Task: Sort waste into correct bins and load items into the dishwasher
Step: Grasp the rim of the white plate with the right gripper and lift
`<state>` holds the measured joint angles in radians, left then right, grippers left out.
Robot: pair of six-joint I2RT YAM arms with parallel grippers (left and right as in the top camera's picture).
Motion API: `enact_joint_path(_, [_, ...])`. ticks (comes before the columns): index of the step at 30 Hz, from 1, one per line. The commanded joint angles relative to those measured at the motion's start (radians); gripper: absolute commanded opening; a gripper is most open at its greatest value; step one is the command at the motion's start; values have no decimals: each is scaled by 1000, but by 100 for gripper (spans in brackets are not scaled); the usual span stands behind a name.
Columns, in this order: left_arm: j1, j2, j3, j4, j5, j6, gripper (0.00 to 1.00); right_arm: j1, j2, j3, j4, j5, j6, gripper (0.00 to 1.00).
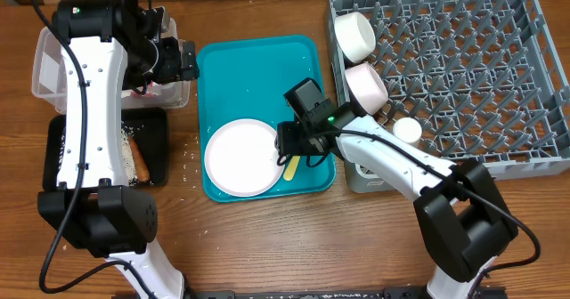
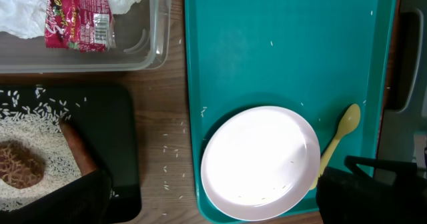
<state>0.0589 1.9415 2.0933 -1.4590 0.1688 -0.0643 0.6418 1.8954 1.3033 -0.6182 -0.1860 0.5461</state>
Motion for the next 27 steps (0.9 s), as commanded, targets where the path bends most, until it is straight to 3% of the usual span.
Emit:
enact_joint_path(1, [-2,1,3,0,11,12,100,-2,47,0,13,-15,91,54])
enact_joint_path(7, [-2,1,3,0,11,12,100,-2,74,0,23,-41,158,49])
enact_joint_path(22, [-2,1,3,0,11,12,100,5,111,1,29,-85,240,5])
enact_joint_path(27, [0,1,3,0,11,12,100,5,111,1,31,-86,248,4])
